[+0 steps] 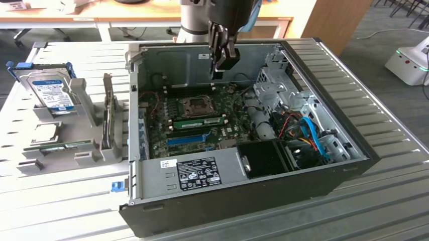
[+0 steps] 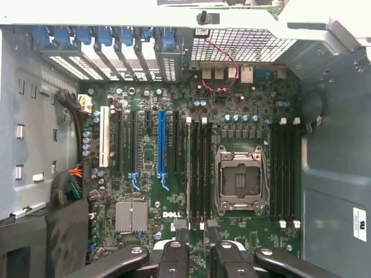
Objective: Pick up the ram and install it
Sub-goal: 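Insert the ram into the slot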
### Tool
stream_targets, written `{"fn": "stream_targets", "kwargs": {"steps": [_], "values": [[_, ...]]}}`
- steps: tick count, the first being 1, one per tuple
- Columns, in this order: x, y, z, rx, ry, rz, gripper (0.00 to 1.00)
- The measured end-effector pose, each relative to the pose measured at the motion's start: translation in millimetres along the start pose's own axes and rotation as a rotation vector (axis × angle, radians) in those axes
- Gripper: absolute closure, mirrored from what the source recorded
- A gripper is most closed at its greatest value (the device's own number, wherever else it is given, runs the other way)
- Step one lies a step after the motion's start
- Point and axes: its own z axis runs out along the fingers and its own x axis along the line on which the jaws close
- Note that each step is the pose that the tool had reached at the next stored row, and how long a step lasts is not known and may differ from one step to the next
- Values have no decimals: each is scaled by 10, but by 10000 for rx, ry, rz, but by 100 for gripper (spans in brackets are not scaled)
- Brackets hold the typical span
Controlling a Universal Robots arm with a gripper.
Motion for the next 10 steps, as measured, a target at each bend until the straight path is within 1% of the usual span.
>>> {"fn": "stream_targets", "kwargs": {"steps": [10], "values": [[2, -3, 79, 0, -1, 0, 75]]}}
